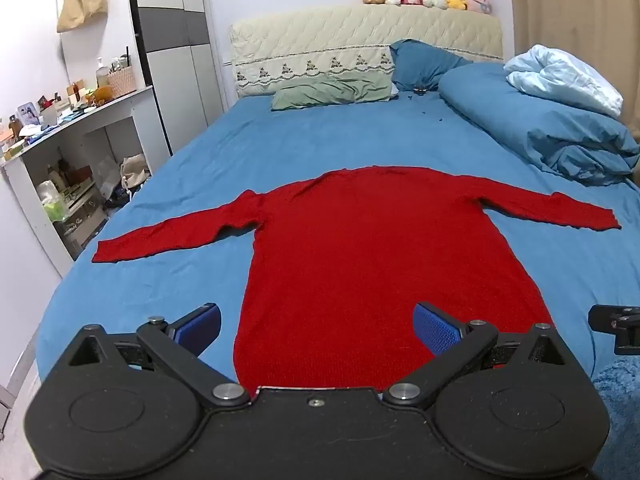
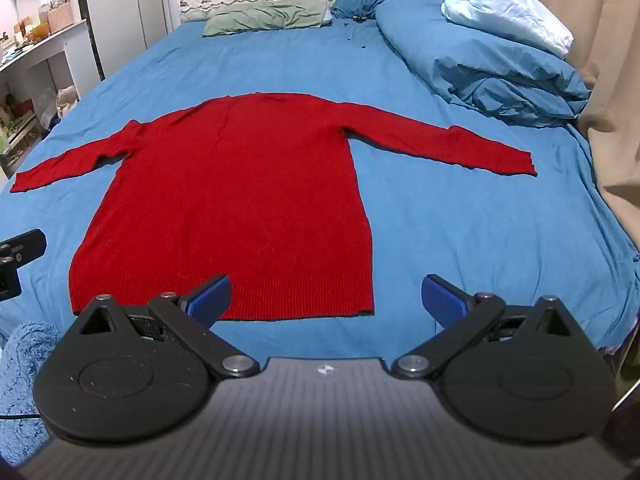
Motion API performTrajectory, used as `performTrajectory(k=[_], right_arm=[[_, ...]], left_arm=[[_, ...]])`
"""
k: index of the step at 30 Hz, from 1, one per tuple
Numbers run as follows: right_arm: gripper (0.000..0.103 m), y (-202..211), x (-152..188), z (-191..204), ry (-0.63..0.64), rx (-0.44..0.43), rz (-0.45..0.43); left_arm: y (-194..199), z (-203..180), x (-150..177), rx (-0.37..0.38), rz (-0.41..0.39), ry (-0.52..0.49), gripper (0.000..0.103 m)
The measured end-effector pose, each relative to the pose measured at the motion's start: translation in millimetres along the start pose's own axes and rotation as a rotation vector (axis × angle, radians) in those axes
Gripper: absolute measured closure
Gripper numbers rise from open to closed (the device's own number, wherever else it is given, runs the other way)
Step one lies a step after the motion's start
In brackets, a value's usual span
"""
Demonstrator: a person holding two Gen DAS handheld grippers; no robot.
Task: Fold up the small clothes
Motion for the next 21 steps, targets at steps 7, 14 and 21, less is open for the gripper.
performTrajectory(k=[7,14,21], right_arm=[[0.000,-1.0,-0.7,-0.7,0.000,-0.003,0.003],[0.000,-5.9,3.2,0.7,-0.001,-0.008,0.000],[0.000,-5.9,1.5,-5.5,-0.004,-0.012,0.009]], left_arm=[[-0.7,4.3,5.6,0.027,0.001,0.025,0.000],[-6.5,3.0,-0.5,0.024,0.017,0.004,0.000],[-4.5,3.2,-0.6,0.041,0.021,0.010,0.000]])
Point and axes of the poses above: each gripper's, at about its wrist camera, not at the fingertips, and y roughly against the way its jaws point, z to its left, x to its underside, the point moved 5 cm from there along -y, roughly the way its jaws point, and after that the axes turned 8 degrees about -x, right-handed, at the moved point
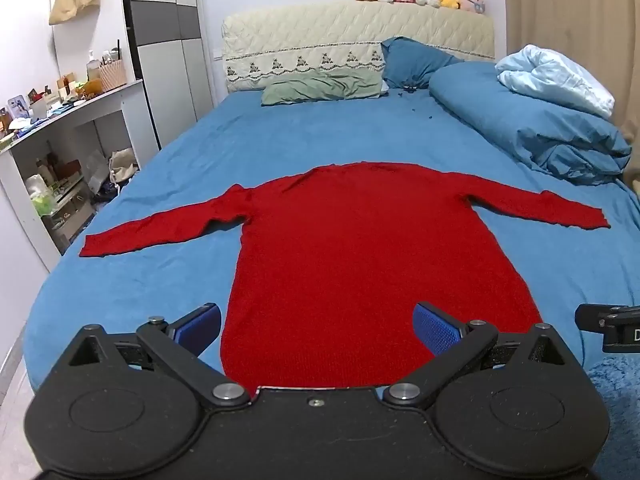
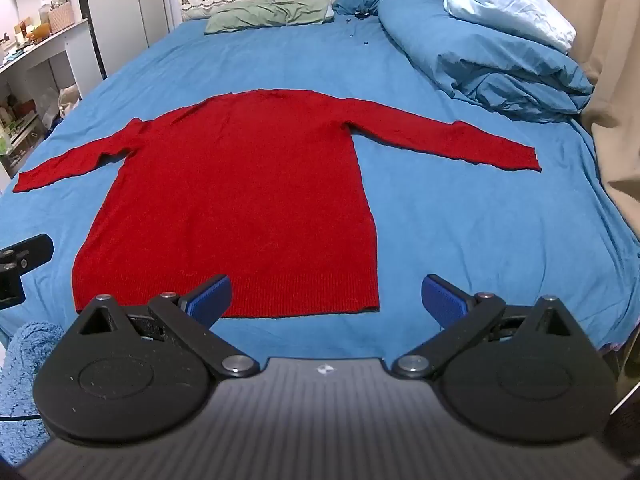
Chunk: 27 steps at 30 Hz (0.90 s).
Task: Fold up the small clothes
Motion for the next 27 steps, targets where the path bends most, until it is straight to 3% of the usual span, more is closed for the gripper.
performTrajectory(k=[27], right_arm=[[0.000,2.0,-3.2,-0.4,0.000,-0.008,0.001]], left_arm=[[2.5,-0.9,1.4,-0.009,-0.008,0.004,0.000]])
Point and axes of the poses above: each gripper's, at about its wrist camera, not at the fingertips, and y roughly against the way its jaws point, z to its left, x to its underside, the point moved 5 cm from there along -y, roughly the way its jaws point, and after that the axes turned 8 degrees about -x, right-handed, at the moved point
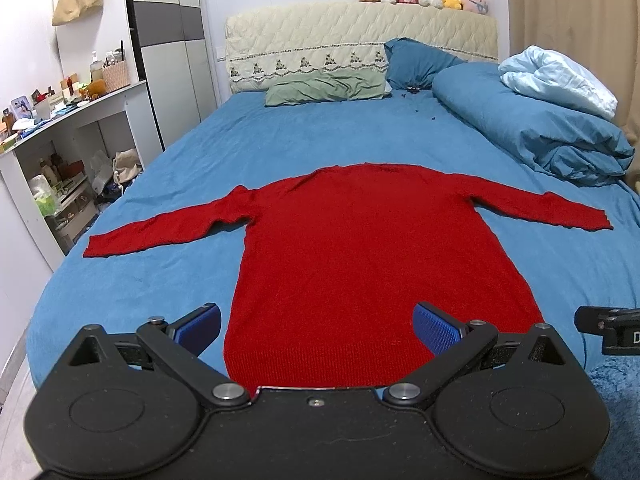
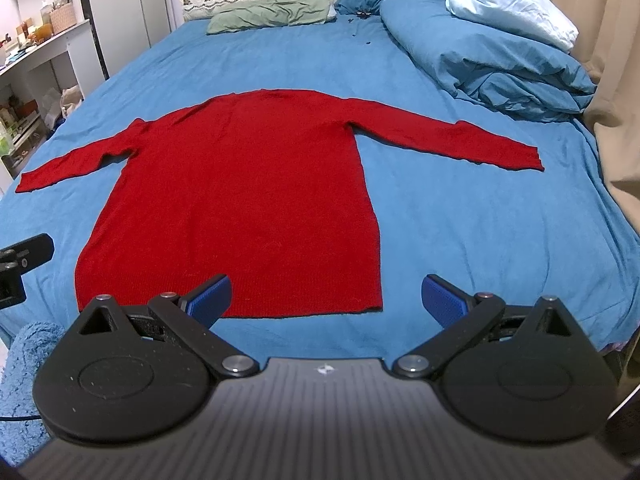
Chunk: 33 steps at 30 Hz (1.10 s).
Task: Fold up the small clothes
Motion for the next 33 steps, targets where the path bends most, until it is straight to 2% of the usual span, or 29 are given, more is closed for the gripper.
performTrajectory(k=[33], right_arm=[[0.000,-6.8,1.4,2.6,0.008,-0.002,0.009]], left_arm=[[1.7,-0.4,-0.4,-0.006,-0.008,-0.007,0.000]])
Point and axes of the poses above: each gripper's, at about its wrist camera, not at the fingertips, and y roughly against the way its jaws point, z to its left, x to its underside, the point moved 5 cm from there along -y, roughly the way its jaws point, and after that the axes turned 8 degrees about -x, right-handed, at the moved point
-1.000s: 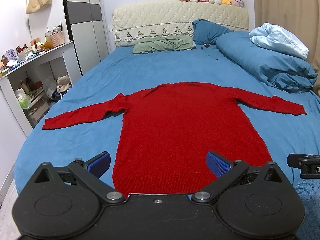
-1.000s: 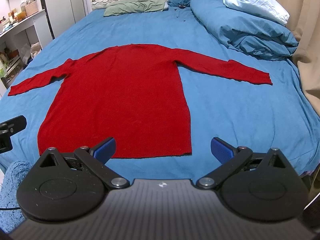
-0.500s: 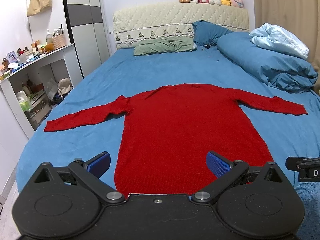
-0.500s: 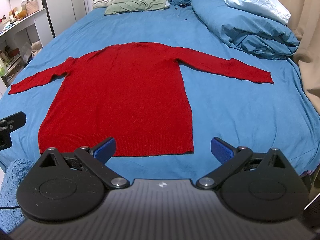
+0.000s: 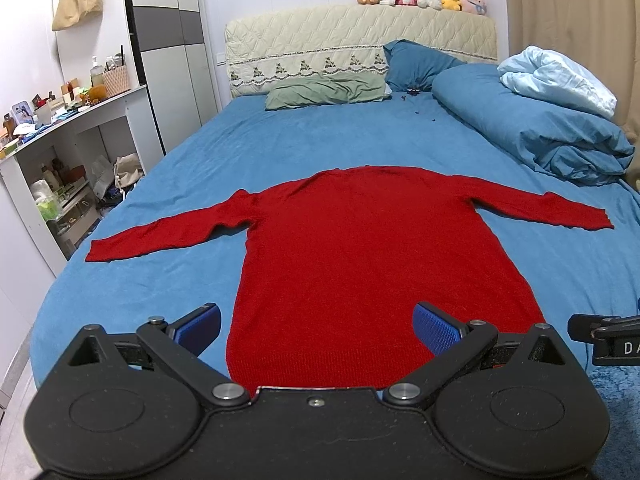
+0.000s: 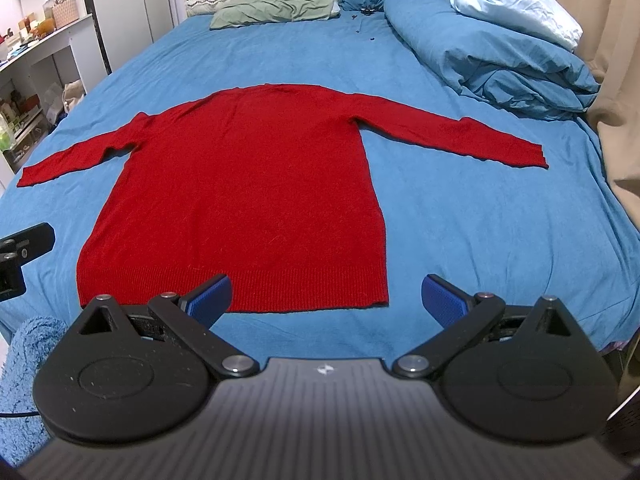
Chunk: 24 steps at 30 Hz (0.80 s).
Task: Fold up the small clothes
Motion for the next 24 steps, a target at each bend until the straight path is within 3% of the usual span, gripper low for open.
performTrajectory(k=[24], right_arm=[[0.000,-2.5,-1.3,-0.1,0.001,0.003,0.002]], left_arm=[[-0.2,0.1,-1.7,-0.003,0.002,0.003,0.000]])
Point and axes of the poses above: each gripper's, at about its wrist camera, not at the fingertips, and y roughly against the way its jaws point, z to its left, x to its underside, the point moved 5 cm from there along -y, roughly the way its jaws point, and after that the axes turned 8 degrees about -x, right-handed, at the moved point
